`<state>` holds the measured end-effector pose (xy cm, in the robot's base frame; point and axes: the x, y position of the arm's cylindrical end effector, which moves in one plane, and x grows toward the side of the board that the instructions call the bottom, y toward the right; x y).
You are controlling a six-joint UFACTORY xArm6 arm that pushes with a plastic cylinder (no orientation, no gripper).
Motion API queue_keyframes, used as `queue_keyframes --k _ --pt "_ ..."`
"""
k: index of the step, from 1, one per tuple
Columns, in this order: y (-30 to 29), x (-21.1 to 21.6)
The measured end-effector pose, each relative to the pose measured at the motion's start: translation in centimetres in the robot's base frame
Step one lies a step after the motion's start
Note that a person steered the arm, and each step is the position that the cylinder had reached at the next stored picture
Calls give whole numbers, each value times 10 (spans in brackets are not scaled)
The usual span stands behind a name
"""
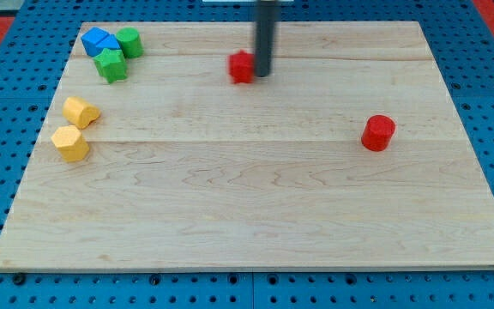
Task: Move the red circle towards the top center
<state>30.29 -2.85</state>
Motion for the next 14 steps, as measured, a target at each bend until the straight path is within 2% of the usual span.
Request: queue_keyframes --k 1,2,3,4,5,6,7,8,9,10,11,12,13,14 --pt "-65 -7" --pt "-60 3" --pt "66 39" --pt "213 51" --pt "300 104" --pt "230 135" --pt "95 94" --pt "129 97" --pt "201 121" --pt "65 147" --pt "-20 93" --pt "-45 66" --pt "-15 131" --pt "-90 133"
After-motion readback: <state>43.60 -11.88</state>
